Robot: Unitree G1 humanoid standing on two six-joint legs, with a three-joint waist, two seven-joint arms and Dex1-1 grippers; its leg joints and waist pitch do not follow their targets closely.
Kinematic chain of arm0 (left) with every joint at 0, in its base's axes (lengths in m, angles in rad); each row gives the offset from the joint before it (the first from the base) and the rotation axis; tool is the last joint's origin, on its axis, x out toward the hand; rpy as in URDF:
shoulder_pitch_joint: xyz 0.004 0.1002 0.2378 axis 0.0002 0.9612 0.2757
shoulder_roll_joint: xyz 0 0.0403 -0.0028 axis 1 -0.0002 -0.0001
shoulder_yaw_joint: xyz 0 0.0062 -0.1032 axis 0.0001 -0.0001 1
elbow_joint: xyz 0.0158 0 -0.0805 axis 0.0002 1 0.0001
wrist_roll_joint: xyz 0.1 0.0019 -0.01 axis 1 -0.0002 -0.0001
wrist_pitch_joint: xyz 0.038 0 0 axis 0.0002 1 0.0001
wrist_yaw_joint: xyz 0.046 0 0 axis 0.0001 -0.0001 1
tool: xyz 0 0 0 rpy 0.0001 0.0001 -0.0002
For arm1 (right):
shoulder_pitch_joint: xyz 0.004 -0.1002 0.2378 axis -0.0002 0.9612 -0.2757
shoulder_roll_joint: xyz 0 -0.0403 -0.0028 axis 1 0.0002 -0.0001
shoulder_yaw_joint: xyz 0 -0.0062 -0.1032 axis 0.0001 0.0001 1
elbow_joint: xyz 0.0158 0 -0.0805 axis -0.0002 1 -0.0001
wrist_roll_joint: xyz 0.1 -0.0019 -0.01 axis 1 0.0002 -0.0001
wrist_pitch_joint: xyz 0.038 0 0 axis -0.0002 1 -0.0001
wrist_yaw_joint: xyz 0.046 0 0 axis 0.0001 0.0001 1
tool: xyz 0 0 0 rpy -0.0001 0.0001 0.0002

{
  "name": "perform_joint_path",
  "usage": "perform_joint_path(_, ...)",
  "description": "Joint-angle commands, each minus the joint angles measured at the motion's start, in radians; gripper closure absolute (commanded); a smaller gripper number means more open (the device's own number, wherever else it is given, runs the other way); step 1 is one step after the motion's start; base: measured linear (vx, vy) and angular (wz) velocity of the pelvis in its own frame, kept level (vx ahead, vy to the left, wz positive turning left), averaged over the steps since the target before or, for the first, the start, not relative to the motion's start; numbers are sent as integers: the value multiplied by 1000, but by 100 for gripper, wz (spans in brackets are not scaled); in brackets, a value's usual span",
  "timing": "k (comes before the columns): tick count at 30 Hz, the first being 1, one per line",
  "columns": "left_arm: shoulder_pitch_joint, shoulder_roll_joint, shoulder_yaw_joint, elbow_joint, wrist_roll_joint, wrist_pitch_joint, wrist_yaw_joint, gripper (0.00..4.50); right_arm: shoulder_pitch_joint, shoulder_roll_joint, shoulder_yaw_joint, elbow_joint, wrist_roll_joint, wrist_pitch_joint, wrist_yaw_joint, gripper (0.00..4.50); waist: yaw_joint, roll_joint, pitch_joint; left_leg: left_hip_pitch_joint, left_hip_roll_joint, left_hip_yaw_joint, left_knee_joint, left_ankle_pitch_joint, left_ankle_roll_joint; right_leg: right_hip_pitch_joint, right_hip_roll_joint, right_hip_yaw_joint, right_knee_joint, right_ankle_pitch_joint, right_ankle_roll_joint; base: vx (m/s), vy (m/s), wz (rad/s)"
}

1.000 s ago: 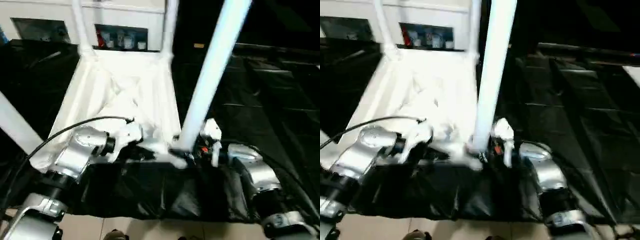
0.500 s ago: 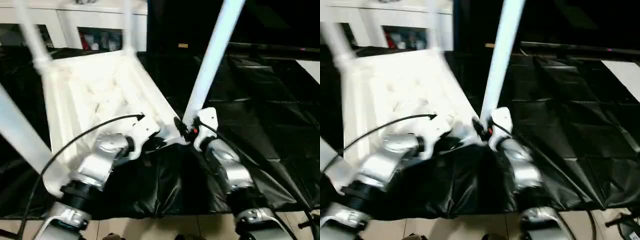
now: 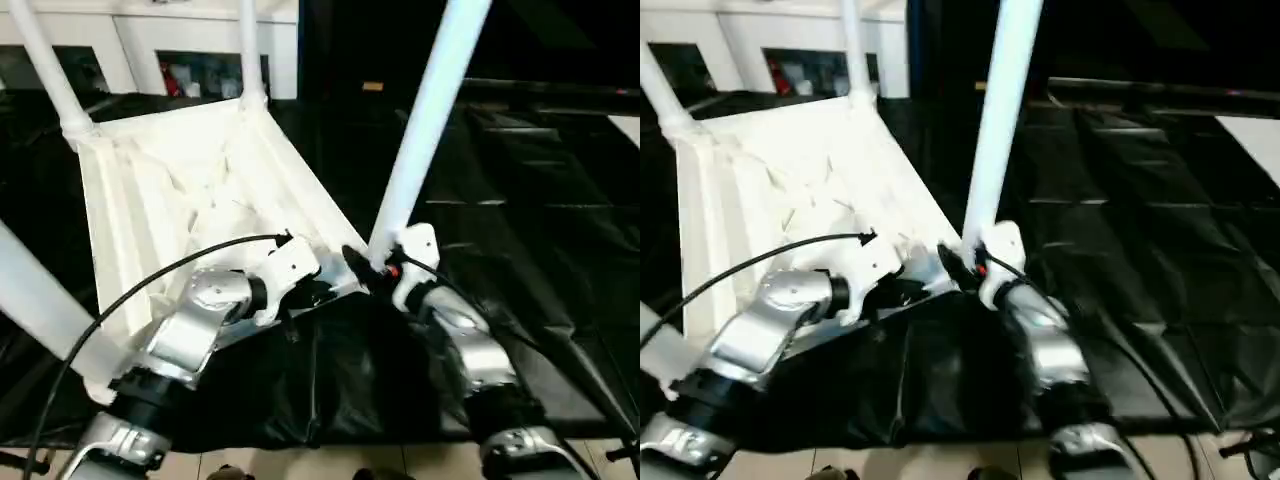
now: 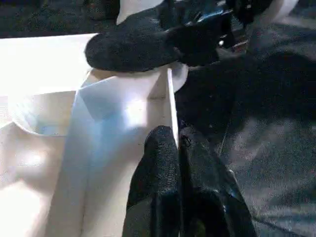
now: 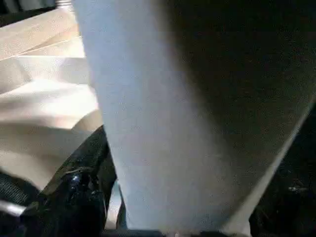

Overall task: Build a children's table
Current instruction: Rotate leg to tighten

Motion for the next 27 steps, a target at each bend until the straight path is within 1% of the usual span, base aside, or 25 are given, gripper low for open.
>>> perform_joint_path(1,11,19,-95,27,-2,-40,-113,450,32,-13,97,-35,39,58,175,114,5,9,-49,-2,20,-6,-54,-167,80,47,-41,42,-56,-49,-239,0,0,0)
perform_joint_path(3,-1,54,-106,41,2,-72,-167,450,38,-71,134,-65,51,79,304,114,10,11,-48,3,24,-6,-55,-188,85,46,-43,42,-59,-78,-242,0,0,0)
perform_joint_path(4,-6,67,-109,47,3,-83,-187,450,38,-95,150,-73,51,82,352,114,12,11,-45,3,24,-6,-57,-203,80,44,-42,41,-62,-107,-241,0,0,0)
perform_joint_path(5,-6,67,-109,47,3,-83,-187,450,38,-95,150,-73,51,82,352,114,14,11,-44,4,24,-5,-58,-215,76,44,-42,41,-64,-126,-238,0,0,0)
perform_joint_path(6,-13,79,-113,58,5,-96,-206,450,38,-123,166,-81,53,84,410,114,17,14,-39,8,26,-4,-60,-237,66,37,-43,43,-68,-159,-234,0,0,0)
perform_joint_path(8,-21,90,-118,73,5,-115,-227,450,36,-150,178,-91,57,88,472,114,23,10,-40,10,27,-4,-60,-254,54,37,-45,45,-69,-192,-226,0,0,0)
perform_joint_path(9,-27,97,-121,82,4,-124,-241,450,34,-165,185,-95,59,92,505,114,25,9,-40,13,27,-3,-60,-258,51,35,-45,46,-70,-197,-228,0,0,0)
perform_joint_path(10,-30,102,-123,89,3,-132,-252,450,31,-175,189,-99,60,92,529,114,26,8,-41,12,27,-4,-60,-252,52,37,-45,46,-68,-192,-229,0,0,0)
perform_joint_path(11,-34,107,-127,95,3,-138,-260,450,29,-185,193,-102,63,96,552,114,27,4,-41,11,28,-2,-58,-238,54,37,-44,47,-66,-174,-233,0,0,0)
perform_joint_path(12,-41,110,-129,103,2,-143,-268,450,23,-196,199,-102,63,96,577,127,30,3,-42,7,27,-3,-58,-223,58,40,-45,46,-62,-166,-234,0,0,0)
perform_joint_path(13,-46,111,-130,110,2,-147,-273,450,19,-201,202,-100,62,97,590,127,30,4,-43,7,27,-2,-57,-214,59,40,-45,46,-61,-159,-235,0,0,0)
perform_joint_path(14,-49,112,-132,114,3,-150,-275,450,17,-203,203,-99,61,97,597,127,31,1,-42,5,27,-2,-56,-200,63,41,-45,46,-59,-147,-237,0,0,0)
perform_joint_path(15,-51,112,-132,117,3,-152,-276,450,16,-205,204,-99,61,98,601,154,32,1,-43,4,27,-2,-56,-194,65,42,-46,45,-58,-142,-238,0,0,0)
perform_joint_path(16,-60,112,-132,131,2,-161,-284,450,8,-208,211,-97,64,103,616,154,31,-3,-43,3,27,-2,-55,-190,66,42,-47,46,-58,-141,-238,0,0,0)
perform_joint_path(18,-64,111,-131,140,1,-166,-287,450,4,-209,215,-96,67,107,622,167,34,-4,-43,3,26,-2,-55,-184,70,42,-47,45,-59,-157,-236,0,0,0)
perform_joint_path(21,-73,106,-125,165,-6,-183,-300,450,-1,-201,220,-97,77,124,643,185,37,-4,-44,3,27,-2,-54,-173,68,43,-49,45,-57,-151,-236,0,0,0)
perform_joint_path(26,-67,111,-126,167,-14,-190,-311,450,23,-203,233,-123,92,157,673,194,40,-4,-45,3,28,-1,-53,-169,70,43,-48,45,-56,-143,-239,0,0,0)
perform_joint_path(27,-66,111,-125,167,-14,-190,-311,450,31,-206,235,-131,93,161,676,194,41,-3,-47,4,28,-1,-52,-164,70,44,-49,45,-54,-135,-240,0,0,0)
